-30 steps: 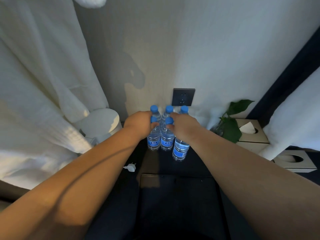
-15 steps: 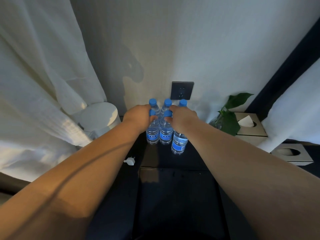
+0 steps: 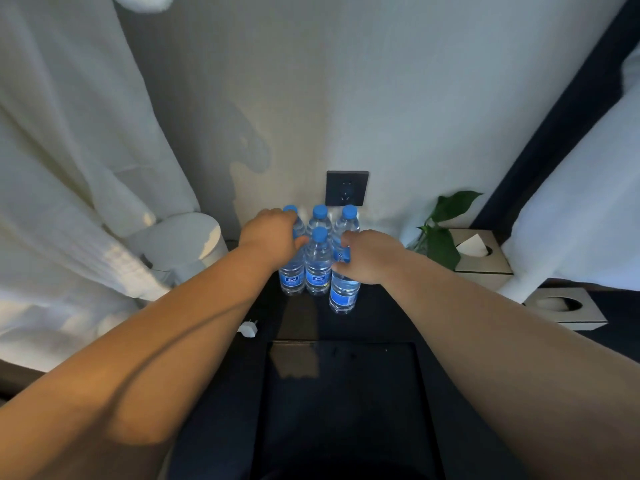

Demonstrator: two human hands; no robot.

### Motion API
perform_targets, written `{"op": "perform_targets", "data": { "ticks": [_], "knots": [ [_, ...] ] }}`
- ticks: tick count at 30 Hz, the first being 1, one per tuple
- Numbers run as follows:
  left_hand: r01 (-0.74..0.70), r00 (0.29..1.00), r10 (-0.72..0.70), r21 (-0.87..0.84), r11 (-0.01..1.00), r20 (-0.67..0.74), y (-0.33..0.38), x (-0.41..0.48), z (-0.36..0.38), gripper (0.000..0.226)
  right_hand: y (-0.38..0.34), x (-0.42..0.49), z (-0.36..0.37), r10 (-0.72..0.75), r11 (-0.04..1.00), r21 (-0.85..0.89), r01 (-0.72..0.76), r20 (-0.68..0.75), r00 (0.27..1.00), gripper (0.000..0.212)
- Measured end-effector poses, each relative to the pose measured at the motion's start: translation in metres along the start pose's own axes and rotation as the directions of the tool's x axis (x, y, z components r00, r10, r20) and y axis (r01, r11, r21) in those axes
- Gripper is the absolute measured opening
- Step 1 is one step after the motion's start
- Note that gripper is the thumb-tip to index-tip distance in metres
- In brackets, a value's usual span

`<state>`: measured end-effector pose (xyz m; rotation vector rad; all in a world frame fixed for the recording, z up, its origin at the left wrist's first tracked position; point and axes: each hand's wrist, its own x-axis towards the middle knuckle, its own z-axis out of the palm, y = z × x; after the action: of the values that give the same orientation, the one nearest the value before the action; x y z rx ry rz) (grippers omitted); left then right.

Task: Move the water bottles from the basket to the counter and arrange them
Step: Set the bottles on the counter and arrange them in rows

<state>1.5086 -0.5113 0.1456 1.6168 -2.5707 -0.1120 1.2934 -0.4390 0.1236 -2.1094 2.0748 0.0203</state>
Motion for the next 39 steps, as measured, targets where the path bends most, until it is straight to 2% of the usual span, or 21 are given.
{"op": "perform_targets", "data": {
  "ticks": [2, 6, 10, 15, 19, 23, 27, 33, 39],
  "knots": [
    [-0.051, 0.999, 0.051, -0.006, 0.999, -0.001, 0.009, 0.0, 0.001, 0.048, 0.002, -0.004, -0.004, -0.026, 1.0, -0.016, 0.026, 0.034, 0.999, 0.06],
    [-0.156, 0.988, 0.157, 0.024, 0.987, -0.011, 0.024, -0.004, 0.007, 0.049, 0.002, -0.01, -0.006, -0.076, 0.997, -0.023, 0.077, 0.031, 0.997, 0.027],
    [-0.185, 0.983, 0.185, 0.07, 0.98, 0.016, 0.026, -0.008, 0.01, 0.048, 0.004, -0.011, -0.008, -0.064, 0.998, 0.022, 0.065, -0.031, 0.997, 0.018],
    [-0.205, 0.978, 0.199, 0.097, 0.974, 0.063, 0.021, -0.009, 0.007, 0.063, 0.004, -0.008, -0.005, -0.006, 0.998, 0.058, 0.011, -0.087, 0.996, 0.027],
    [-0.2, 0.977, 0.196, 0.05, 0.978, 0.079, 0.018, -0.012, 0.012, 0.066, 0.0, -0.001, -0.005, 0.073, 0.992, 0.111, -0.06, -0.115, 0.991, 0.027],
    [-0.192, 0.981, 0.193, -0.021, 0.981, 0.033, 0.014, -0.017, 0.023, 0.063, 0.004, 0.008, -0.005, 0.164, 0.956, 0.263, -0.128, -0.12, 0.979, 0.035],
    [-0.182, 0.983, 0.181, -0.119, 0.976, -0.013, 0.012, -0.021, 0.035, 0.06, 0.006, 0.014, -0.005, 0.177, 0.917, 0.378, -0.126, -0.105, 0.979, 0.044],
    [-0.199, 0.98, 0.197, -0.133, 0.971, -0.034, 0.011, -0.02, 0.036, 0.059, 0.009, 0.019, -0.007, 0.1, 0.946, 0.318, -0.07, -0.079, 0.992, 0.044],
    [-0.194, 0.981, 0.192, -0.165, 0.967, -0.033, 0.013, -0.019, 0.033, 0.058, 0.007, 0.022, -0.002, 0.181, 0.963, 0.231, -0.141, -0.162, 0.97, 0.045]
  ]
}}
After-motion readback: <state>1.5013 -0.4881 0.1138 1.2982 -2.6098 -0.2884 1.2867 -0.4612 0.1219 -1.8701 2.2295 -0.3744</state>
